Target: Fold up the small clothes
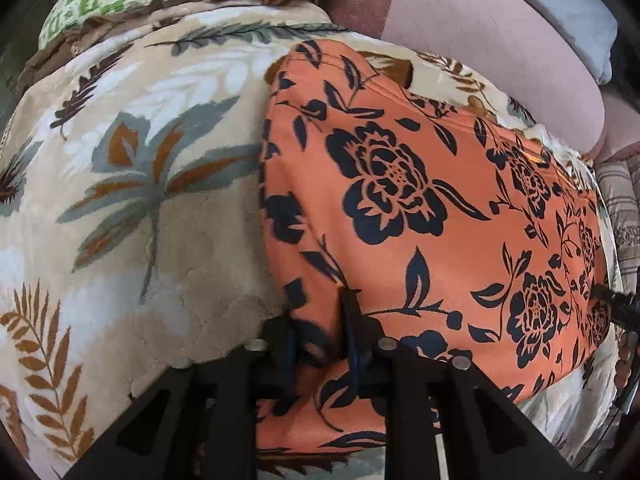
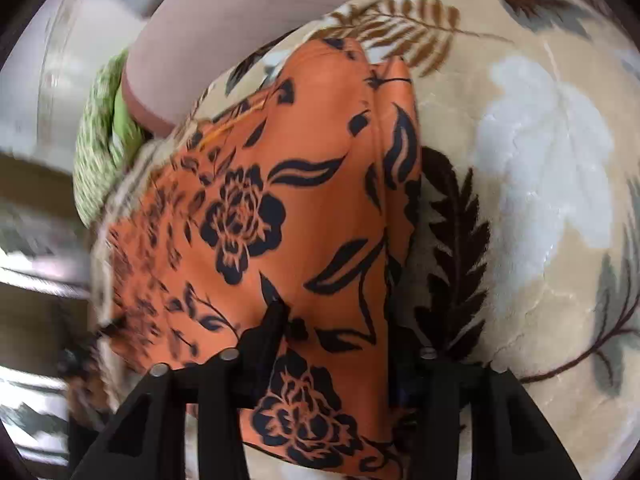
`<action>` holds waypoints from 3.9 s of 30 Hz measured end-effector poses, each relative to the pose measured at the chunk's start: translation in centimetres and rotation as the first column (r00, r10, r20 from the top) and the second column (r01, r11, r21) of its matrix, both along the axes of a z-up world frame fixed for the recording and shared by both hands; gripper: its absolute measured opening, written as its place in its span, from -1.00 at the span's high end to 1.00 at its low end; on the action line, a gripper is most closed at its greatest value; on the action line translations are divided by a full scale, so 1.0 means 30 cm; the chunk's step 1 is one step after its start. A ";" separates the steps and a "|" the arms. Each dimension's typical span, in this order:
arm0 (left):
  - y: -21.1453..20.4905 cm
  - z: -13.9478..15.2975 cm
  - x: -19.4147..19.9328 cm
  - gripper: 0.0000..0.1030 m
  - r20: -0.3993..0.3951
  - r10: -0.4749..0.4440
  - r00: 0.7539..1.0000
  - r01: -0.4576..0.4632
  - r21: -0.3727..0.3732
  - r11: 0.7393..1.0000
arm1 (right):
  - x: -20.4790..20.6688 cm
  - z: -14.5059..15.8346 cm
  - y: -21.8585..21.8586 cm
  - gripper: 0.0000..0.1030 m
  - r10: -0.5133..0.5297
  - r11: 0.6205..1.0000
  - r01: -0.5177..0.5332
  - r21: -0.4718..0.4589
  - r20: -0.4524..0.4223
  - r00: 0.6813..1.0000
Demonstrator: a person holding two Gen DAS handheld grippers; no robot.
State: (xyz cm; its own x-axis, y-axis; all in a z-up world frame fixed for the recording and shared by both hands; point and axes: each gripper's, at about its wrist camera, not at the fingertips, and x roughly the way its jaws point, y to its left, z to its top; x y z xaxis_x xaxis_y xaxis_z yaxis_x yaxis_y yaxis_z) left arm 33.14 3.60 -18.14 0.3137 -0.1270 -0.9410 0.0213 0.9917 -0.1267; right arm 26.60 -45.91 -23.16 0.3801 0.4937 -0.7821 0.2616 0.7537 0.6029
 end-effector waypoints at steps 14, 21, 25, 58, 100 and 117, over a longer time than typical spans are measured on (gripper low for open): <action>-0.011 0.409 -0.156 0.77 0.193 -0.016 0.981 0.020 -0.015 1.000 | -0.133 0.399 0.082 0.73 0.050 0.999 -0.050 -0.002 0.130 0.990; 0.130 0.251 -0.510 0.60 0.063 -0.006 0.998 0.008 -0.040 0.999 | -0.509 0.274 0.116 0.63 0.048 0.998 -0.049 0.042 0.033 0.998; 0.201 0.095 -0.561 0.51 -0.004 0.058 0.998 -0.058 0.018 0.998 | -0.599 0.128 0.106 -0.12 -0.020 0.997 0.016 -0.073 -0.063 0.998; 0.020 0.120 -0.655 -0.05 0.189 0.006 0.982 0.009 -0.074 0.997 | -0.307 0.158 0.160 0.76 -0.044 0.917 0.074 -0.393 0.086 0.995; 0.099 0.165 -0.784 -0.06 0.200 0.034 0.979 -0.017 -0.087 0.996 | -0.758 0.113 0.182 0.85 -0.085 0.939 0.061 -0.339 -0.057 0.995; 0.086 0.076 -0.712 -0.19 0.192 0.005 0.981 0.001 -0.033 0.999 | -0.346 0.072 0.092 -0.50 -0.237 0.955 0.228 -0.187 -0.026 0.971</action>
State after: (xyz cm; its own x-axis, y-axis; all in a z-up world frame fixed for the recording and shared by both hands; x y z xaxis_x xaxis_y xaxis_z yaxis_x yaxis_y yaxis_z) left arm 11.77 6.18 -15.86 0.4887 -0.1561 -0.8583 0.0463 0.9871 -0.1531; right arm 16.23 -43.14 -21.01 0.4273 0.2442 -0.8705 0.4681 0.7640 0.4441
